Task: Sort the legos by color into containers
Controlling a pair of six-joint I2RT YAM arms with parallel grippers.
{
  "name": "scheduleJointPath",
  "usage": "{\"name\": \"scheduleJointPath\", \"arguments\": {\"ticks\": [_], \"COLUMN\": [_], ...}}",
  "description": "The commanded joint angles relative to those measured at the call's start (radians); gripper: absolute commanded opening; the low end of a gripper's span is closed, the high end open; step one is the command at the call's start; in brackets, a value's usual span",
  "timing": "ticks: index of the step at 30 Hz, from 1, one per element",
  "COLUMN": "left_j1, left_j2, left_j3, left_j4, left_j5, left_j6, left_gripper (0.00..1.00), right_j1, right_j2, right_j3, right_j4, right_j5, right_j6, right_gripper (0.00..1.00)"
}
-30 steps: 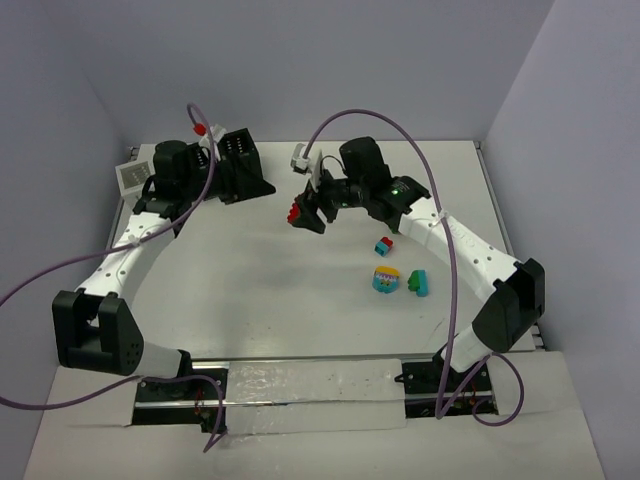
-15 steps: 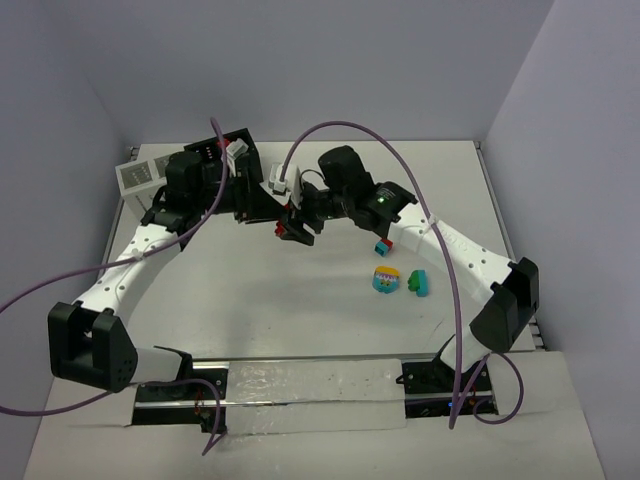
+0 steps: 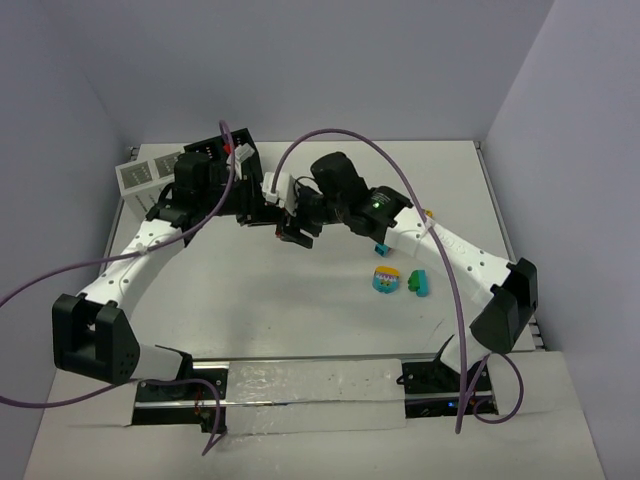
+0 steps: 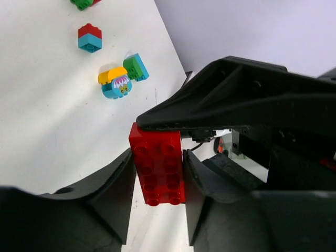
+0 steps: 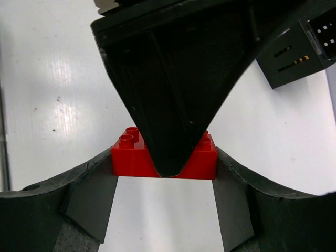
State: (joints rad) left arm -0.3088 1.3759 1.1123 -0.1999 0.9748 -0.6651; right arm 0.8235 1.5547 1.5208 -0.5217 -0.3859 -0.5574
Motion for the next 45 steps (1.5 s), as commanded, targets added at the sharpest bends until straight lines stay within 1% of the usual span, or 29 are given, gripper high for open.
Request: {"name": "scheduleJointPath", "arguments": {"ticks": [1, 3, 4, 5, 6, 7, 8, 9, 11, 13, 14, 16, 17, 18, 19, 21, 23, 26, 28, 32, 36, 39, 45], "left_j1": [-0.007, -0.007, -0.007, -0.006, -0.003, 0.002, 0.009, 0.023, 0.068, 0.103, 0.131, 0.177, 0.187, 0.191, 0.191, 0.191, 0.191, 0.192, 0.197, 0.217, 0.259, 0.277, 0.297], "left_j2": [0.013, 0.018, 0.020, 0.018, 0.015, 0.011, 0.006, -0.002, -0.008, -0.006, 0.002, 0.020, 0.028, 0.044, 0.059, 0.118, 0.169, 0.294, 0.356, 0.455, 0.528, 0.553, 0.585], "left_j3": [0.067, 0.069, 0.070, 0.072, 0.071, 0.071, 0.073, 0.080, 0.100, 0.121, 0.135, 0.157, 0.157, 0.153, 0.141, 0.118, 0.117, 0.162, 0.176, 0.200, 0.252, 0.268, 0.292], "left_j4": [-0.024, -0.031, -0.035, -0.041, -0.044, -0.046, -0.046, -0.049, -0.048, -0.032, -0.006, 0.097, 0.144, 0.203, 0.311, 0.455, 0.600, 0.691, 0.780, 0.867, 0.843, 0.841, 0.828], "left_j5": [-0.027, -0.028, -0.033, -0.043, -0.057, -0.072, -0.100, -0.147, -0.234, -0.314, -0.379, -0.526, -0.548, -0.648, -0.739, -0.851, -0.916, -0.952, -0.969, -0.970, -0.954, -0.959, -0.956], "left_j6": [0.044, 0.053, 0.058, 0.062, 0.074, 0.087, 0.104, 0.132, 0.187, 0.243, 0.276, 0.340, 0.368, 0.419, 0.447, 0.503, 0.535, 0.586, 0.600, 0.614, 0.569, 0.565, 0.570], "left_gripper": [0.33, 0.21, 0.06, 0.00, 0.00, 0.00, 0.00, 0.00, 0.00, 0.00, 0.00, 0.00, 0.00, 0.00, 0.00, 0.00, 0.00, 0.00, 0.00, 0.00, 0.00, 0.00, 0.05], "right_j1": [0.035, 0.035, 0.037, 0.037, 0.035, 0.034, 0.028, 0.012, -0.016, -0.050, -0.079, -0.154, -0.166, -0.222, -0.270, -0.325, -0.369, -0.398, -0.410, -0.427, -0.435, -0.437, -0.439], "right_j2": [-0.004, -0.005, -0.006, -0.008, -0.011, -0.014, -0.017, -0.020, -0.032, -0.039, -0.047, -0.063, -0.070, -0.078, -0.084, -0.094, -0.106, -0.120, -0.122, -0.117, -0.103, -0.093, -0.084], "right_j3": [0.034, 0.029, 0.029, 0.026, 0.022, 0.017, 0.013, 0.007, -0.001, -0.008, -0.011, -0.017, -0.023, -0.032, -0.037, -0.064, -0.090, -0.118, -0.136, -0.153, -0.154, -0.154, -0.162], "right_j4": [-0.011, -0.009, -0.009, -0.006, 0.000, 0.006, 0.010, 0.017, 0.023, 0.026, 0.027, 0.035, 0.038, 0.048, 0.056, 0.069, 0.080, 0.085, 0.085, 0.088, 0.089, 0.092, 0.099], "right_j5": [0.043, 0.048, 0.051, 0.056, 0.070, 0.082, 0.083, 0.080, 0.058, 0.035, 0.010, -0.040, -0.063, -0.093, -0.107, -0.127, -0.122, -0.108, -0.100, -0.094, -0.094, -0.098, -0.107], "right_j6": [-0.036, -0.036, -0.034, -0.029, -0.021, -0.014, -0.006, 0.010, 0.037, 0.069, 0.095, 0.146, 0.169, 0.201, 0.219, 0.252, 0.260, 0.260, 0.262, 0.268, 0.267, 0.267, 0.268], "right_gripper": [0.00, 0.01, 0.07, 0.17, 0.39, 0.66, 0.87, 0.97, 1.00, 1.00, 1.00, 1.00, 1.00, 1.00, 1.00, 1.00, 1.00, 1.00, 1.00, 1.00, 1.00, 1.00, 1.00]}}
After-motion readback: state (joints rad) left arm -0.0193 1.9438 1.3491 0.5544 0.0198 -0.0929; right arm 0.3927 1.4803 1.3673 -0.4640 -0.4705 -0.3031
